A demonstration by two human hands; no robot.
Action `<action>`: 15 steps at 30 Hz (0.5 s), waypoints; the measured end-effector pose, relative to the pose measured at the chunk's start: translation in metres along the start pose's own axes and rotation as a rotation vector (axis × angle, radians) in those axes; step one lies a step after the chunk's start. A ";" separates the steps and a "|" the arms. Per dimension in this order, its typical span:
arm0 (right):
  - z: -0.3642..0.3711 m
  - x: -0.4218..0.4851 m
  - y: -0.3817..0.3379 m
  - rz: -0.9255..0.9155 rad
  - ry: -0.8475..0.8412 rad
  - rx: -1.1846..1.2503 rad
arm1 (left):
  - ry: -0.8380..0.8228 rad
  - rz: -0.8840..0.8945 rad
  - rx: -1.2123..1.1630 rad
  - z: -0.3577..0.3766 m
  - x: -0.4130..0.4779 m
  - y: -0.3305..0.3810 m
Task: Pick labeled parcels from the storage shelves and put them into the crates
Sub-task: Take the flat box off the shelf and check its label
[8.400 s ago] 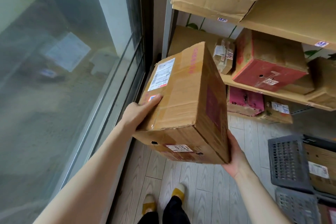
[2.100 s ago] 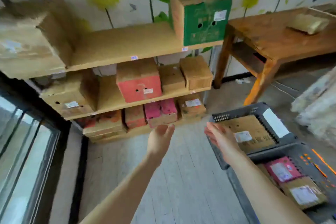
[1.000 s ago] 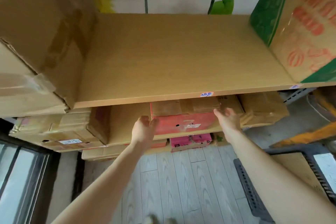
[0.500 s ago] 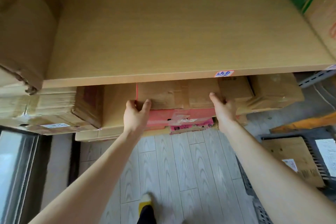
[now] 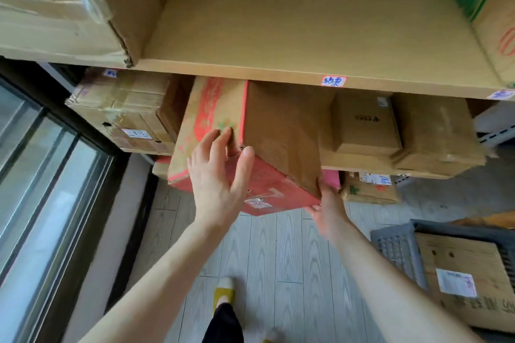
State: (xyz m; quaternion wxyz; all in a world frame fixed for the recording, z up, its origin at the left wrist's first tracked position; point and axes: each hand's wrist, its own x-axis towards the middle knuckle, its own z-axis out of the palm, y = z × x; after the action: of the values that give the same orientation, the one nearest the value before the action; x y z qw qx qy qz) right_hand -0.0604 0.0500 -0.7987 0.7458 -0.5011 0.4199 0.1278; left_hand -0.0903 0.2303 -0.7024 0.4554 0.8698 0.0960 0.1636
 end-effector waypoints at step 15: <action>-0.036 -0.002 0.005 0.033 0.046 -0.137 | -0.191 -0.633 -0.055 -0.023 0.030 -0.035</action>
State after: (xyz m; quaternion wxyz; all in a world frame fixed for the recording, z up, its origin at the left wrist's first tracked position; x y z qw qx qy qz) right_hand -0.0823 0.0223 -0.8059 0.6978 -0.5467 0.4354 0.1571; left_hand -0.0715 0.2777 -0.7128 0.5137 0.7957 0.3140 -0.0657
